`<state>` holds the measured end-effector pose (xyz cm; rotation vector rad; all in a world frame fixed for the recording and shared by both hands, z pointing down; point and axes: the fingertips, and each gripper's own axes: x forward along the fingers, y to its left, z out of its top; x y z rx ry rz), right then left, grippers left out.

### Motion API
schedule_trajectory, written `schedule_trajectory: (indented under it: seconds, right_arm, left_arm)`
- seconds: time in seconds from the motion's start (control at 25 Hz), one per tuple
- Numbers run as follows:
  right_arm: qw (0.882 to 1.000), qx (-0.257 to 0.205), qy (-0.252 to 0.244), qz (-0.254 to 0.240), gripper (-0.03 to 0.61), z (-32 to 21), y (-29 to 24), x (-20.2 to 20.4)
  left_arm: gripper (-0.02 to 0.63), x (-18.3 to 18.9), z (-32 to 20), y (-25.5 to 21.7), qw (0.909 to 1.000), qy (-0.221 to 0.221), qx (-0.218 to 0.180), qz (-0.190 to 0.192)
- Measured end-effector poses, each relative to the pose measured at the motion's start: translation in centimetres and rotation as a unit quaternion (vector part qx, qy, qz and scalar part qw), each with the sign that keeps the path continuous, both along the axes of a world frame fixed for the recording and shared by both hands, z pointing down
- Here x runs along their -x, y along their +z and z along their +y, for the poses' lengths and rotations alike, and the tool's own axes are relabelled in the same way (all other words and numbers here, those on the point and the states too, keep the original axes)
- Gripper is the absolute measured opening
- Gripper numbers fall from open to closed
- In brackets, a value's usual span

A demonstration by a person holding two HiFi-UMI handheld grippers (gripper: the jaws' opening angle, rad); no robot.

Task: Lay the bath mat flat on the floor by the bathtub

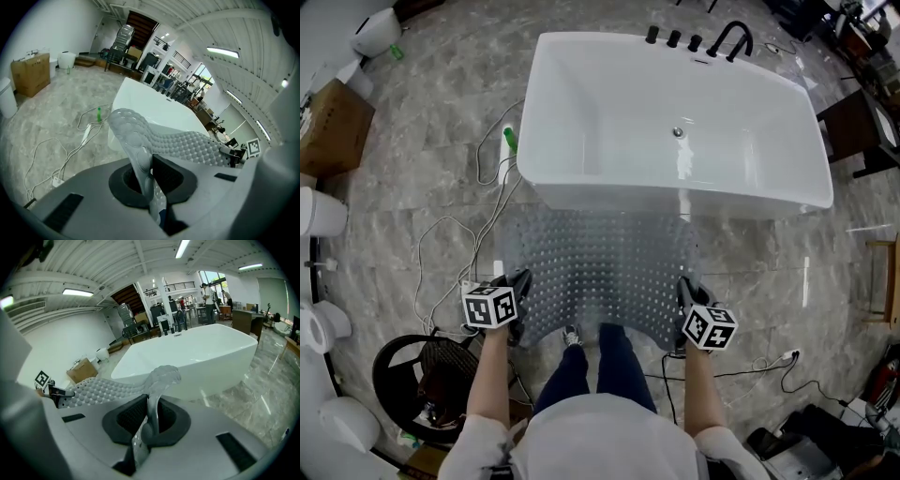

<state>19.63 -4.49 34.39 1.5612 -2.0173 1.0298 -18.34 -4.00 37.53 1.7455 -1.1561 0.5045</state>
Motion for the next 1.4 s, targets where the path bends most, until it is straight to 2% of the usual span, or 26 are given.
schedule_trajectory:
  seconds: [0.16, 0.68, 1.0, 1.4]
  right_arm:
    - [1.000, 0.008, 0.000, 0.005, 0.040, -1.0, 2.0, 0.0]
    - [0.999, 0.030, 0.006, 0.020, 0.040, -4.2, 8.8, -0.1]
    - [0.999, 0.039, 0.018, 0.027, 0.040, -5.0, 13.4, 0.0]
    - [0.997, 0.055, 0.013, 0.052, 0.040, -6.4, 19.9, -1.3]
  left_arm:
    - [0.043, 0.2, -0.8, 2.2, 0.9998, -0.013, 0.012, 0.006]
    - [0.043, 0.3, -3.6, 8.8, 0.9991, -0.019, 0.037, -0.010]
    - [0.043, 0.5, -4.3, 13.3, 0.9981, -0.029, 0.044, -0.031]
    - [0.043, 0.4, -5.4, 19.3, 0.9969, -0.016, 0.051, -0.058]
